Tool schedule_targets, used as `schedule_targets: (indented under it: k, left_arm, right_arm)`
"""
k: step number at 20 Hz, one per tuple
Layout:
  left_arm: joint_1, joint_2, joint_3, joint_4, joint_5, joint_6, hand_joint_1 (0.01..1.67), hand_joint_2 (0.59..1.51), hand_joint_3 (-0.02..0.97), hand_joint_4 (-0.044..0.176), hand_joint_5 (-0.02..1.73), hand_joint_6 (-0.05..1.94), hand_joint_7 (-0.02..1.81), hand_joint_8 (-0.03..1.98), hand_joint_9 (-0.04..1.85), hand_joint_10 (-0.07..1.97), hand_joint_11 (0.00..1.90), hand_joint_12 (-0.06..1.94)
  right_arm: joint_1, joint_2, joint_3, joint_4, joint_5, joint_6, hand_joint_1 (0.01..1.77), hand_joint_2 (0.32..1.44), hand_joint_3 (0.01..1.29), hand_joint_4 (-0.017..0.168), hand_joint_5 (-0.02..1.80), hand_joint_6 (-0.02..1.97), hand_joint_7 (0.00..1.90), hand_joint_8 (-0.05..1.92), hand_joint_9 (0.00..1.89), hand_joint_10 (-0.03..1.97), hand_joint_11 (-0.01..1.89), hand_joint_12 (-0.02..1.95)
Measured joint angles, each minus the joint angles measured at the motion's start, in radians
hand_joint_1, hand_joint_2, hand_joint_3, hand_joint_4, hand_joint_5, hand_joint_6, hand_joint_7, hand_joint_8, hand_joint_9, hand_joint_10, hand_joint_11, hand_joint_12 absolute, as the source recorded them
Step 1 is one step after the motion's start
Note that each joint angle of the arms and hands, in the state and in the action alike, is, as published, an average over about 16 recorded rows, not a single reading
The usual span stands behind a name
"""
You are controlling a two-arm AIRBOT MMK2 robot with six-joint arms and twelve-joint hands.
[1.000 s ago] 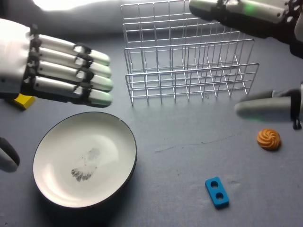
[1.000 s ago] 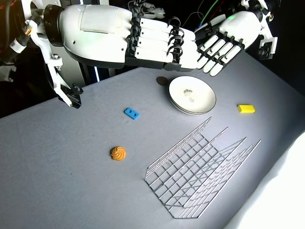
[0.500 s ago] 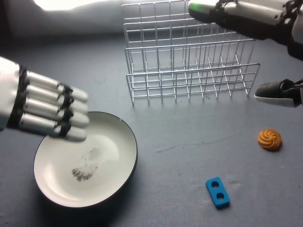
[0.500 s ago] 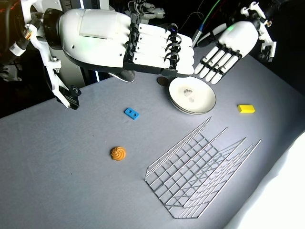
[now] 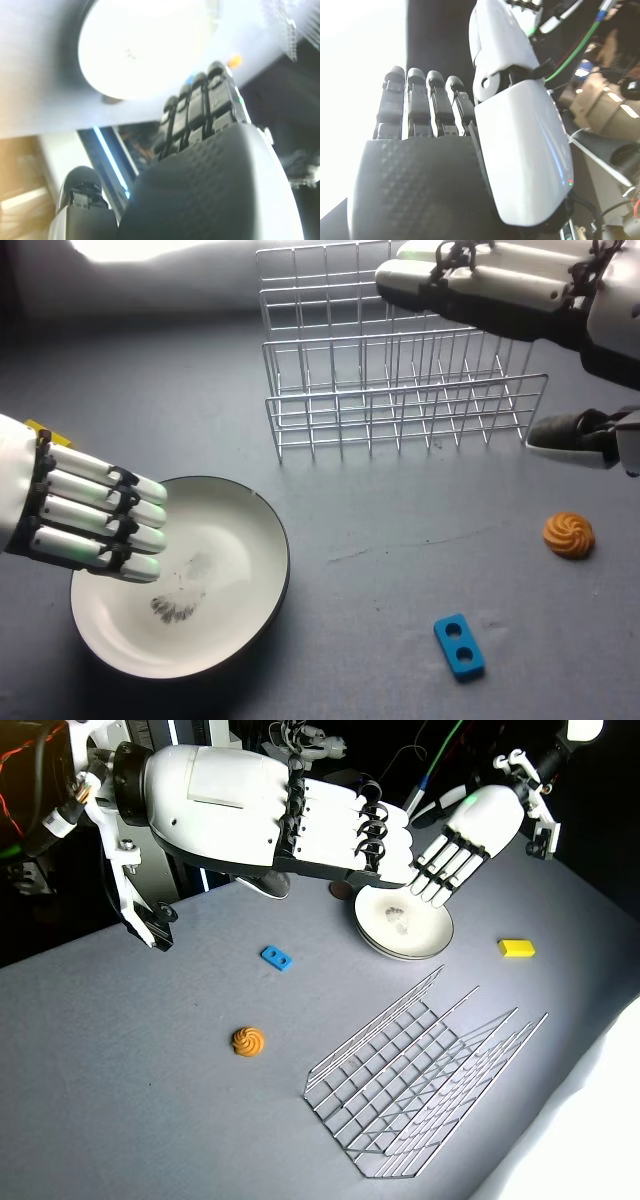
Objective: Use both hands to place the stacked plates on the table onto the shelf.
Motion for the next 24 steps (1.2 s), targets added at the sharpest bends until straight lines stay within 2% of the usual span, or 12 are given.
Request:
schedule_targets:
  k: [12,24]
  left_arm:
    - [0.120,-0.038,0.055,-0.028,0.034,0.028,0.02,1.052,0.017,-0.002,0.02,-0.01,0.02,-0.01,0.02,0.01,0.01,-0.01]
    - [0.179,-0.064,0.070,-0.039,0.059,0.030,0.02,1.054,0.017,-0.003,0.02,-0.01,0.01,-0.01,0.02,0.00,0.01,-0.01]
  right_arm:
    - [0.006,-0.005,0.000,-0.070,-0.013,-0.024,1.40,1.07,0.02,0.006,0.02,0.02,0.01,0.01,0.02,0.01,0.02,-0.01]
    - [0.009,-0.005,0.000,-0.297,0.010,0.101,1.39,1.08,0.02,0.005,0.02,0.02,0.01,0.01,0.02,0.01,0.02,-0.01]
